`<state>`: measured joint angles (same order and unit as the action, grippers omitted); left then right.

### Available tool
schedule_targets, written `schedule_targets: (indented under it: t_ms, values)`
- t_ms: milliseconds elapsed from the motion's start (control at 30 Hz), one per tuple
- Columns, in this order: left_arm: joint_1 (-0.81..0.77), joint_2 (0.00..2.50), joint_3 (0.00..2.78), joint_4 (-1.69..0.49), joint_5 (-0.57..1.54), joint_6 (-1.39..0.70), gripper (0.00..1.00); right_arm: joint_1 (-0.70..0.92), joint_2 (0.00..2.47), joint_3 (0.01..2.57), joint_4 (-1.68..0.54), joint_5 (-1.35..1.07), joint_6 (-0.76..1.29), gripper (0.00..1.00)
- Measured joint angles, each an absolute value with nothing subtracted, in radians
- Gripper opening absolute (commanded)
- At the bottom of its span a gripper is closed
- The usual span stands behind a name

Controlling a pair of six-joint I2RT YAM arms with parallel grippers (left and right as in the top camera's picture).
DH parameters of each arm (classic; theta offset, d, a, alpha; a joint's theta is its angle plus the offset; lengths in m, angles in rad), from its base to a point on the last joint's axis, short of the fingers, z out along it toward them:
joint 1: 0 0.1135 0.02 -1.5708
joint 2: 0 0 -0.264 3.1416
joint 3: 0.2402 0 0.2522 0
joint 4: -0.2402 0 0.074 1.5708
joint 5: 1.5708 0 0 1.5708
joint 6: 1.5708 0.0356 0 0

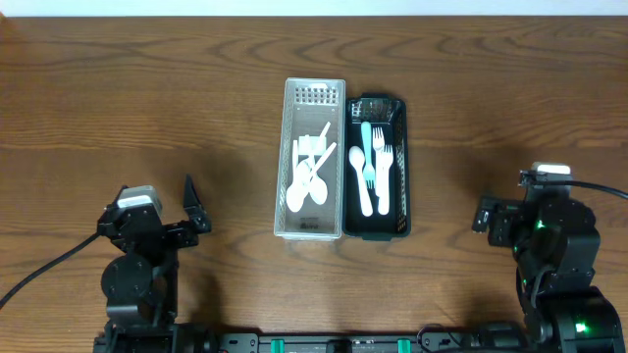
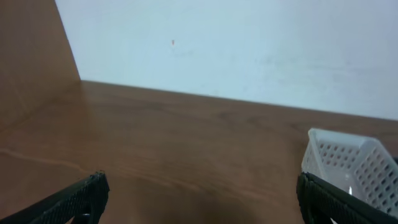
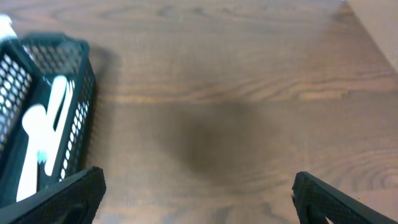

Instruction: Pack container

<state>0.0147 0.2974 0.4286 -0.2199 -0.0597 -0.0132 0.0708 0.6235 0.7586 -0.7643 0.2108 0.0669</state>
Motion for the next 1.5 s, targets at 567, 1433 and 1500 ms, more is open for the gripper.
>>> schedule_targets:
  t_ms: [567, 1433, 1500]
  values:
    - [0.015, 0.299, 0.426, -0.615, -0.060, -0.009, 0.98, 0.071, 0.624, 0.756, -0.926, 0.211, 0.067, 0.99]
    - [0.015, 0.300, 0.425, -0.865, -0.060, -0.003, 0.98, 0.062, 0.016, 0.134, -0.178, -0.032, -0.012, 0.99]
    - [0.015, 0.300, 0.425, -0.865, -0.060, -0.003, 0.98, 0.062, 0.012, 0.081, -0.085, -0.036, -0.063, 0.99]
